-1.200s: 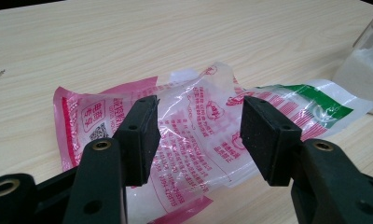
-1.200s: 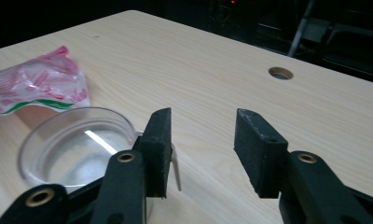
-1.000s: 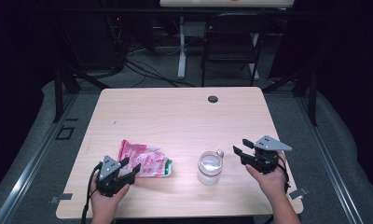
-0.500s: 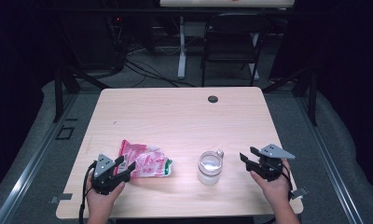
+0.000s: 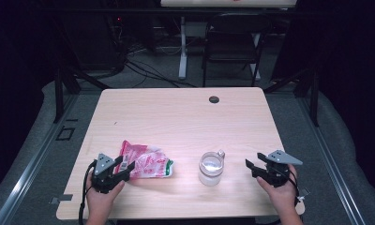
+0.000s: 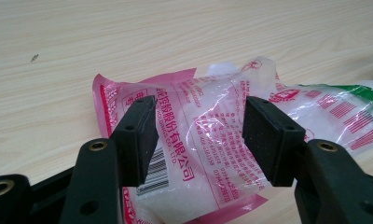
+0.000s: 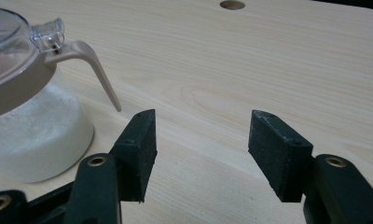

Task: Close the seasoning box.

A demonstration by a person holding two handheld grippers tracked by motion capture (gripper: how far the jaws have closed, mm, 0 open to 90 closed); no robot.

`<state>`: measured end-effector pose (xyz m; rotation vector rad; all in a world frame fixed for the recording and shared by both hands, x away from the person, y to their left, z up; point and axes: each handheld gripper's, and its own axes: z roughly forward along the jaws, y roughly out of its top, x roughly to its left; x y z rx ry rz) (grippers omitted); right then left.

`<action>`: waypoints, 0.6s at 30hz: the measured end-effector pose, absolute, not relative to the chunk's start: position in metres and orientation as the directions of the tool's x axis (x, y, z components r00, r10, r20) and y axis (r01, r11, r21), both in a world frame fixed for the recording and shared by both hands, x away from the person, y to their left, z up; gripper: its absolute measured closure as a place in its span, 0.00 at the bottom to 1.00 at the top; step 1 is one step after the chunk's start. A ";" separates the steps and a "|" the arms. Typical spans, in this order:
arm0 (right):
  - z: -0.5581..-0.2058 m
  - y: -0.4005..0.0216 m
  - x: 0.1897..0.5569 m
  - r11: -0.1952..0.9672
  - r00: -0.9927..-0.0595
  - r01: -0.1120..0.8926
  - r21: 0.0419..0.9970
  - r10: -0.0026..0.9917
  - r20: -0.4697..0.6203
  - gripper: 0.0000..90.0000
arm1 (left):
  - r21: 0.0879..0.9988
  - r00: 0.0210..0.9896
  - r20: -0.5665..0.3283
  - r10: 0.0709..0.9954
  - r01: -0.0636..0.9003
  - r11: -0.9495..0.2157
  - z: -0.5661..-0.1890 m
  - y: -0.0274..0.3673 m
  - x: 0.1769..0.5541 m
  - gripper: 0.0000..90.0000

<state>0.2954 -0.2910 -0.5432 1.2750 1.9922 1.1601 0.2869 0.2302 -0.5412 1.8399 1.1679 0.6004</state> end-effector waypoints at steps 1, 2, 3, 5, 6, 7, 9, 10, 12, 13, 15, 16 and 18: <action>-0.545 -0.290 0.297 0.205 -0.438 0.478 0.854 0.898 0.030 0.46 | 0.852 0.447 -0.047 0.893 0.484 -0.198 -0.541 0.230 0.287 0.50; -0.546 -0.289 0.298 0.214 -0.444 0.485 0.848 0.895 0.028 0.46 | 0.852 0.446 -0.048 0.894 0.486 -0.197 -0.542 0.230 0.287 0.50; -0.548 -0.287 0.299 0.221 -0.449 0.489 0.844 0.893 0.026 0.46 | 0.851 0.446 -0.049 0.894 0.487 -0.196 -0.542 0.230 0.287 0.50; -0.549 -0.284 0.301 0.250 -0.464 0.495 0.832 0.886 0.010 0.46 | 0.850 0.446 -0.045 0.894 0.487 -0.201 -0.542 0.229 0.287 0.50; -0.550 -0.282 0.301 0.250 -0.464 0.495 0.832 0.886 0.010 0.46 | 0.850 0.446 -0.045 0.894 0.488 -0.201 -0.542 0.229 0.287 0.50; -0.550 -0.281 0.301 0.258 -0.475 0.493 0.831 0.880 0.009 0.46 | 0.849 0.447 -0.042 0.894 0.487 -0.204 -0.542 0.228 0.287 0.50; -0.550 -0.279 0.301 0.260 -0.479 0.491 0.832 0.878 0.008 0.46 | 0.848 0.447 -0.041 0.894 0.488 -0.205 -0.543 0.228 0.287 0.49; -0.550 -0.279 0.301 0.264 -0.478 0.493 0.829 0.878 0.005 0.46 | 0.848 0.447 -0.040 0.894 0.489 -0.207 -0.543 0.228 0.287 0.49; -0.550 -0.279 0.301 0.265 -0.481 0.490 0.830 0.877 0.004 0.46 | 0.846 0.449 -0.038 0.893 0.490 -0.210 -0.543 0.227 0.287 0.49; -0.550 -0.279 0.301 0.262 -0.481 0.489 0.832 0.877 0.007 0.46 | 0.846 0.448 -0.036 0.893 0.489 -0.212 -0.543 0.227 0.287 0.49; -0.550 -0.280 0.302 0.257 -0.474 0.490 0.833 0.880 0.007 0.46 | 0.849 0.443 -0.041 0.896 0.488 -0.203 -0.542 0.227 0.287 0.49; -0.550 -0.280 0.302 0.250 -0.473 0.487 0.837 0.881 0.013 0.46 | 0.850 0.442 -0.042 0.896 0.487 -0.200 -0.542 0.227 0.287 0.49; -0.550 -0.282 0.302 0.248 -0.467 0.483 0.840 0.884 0.007 0.46 | 0.852 0.438 -0.042 0.898 0.485 -0.197 -0.541 0.229 0.288 0.49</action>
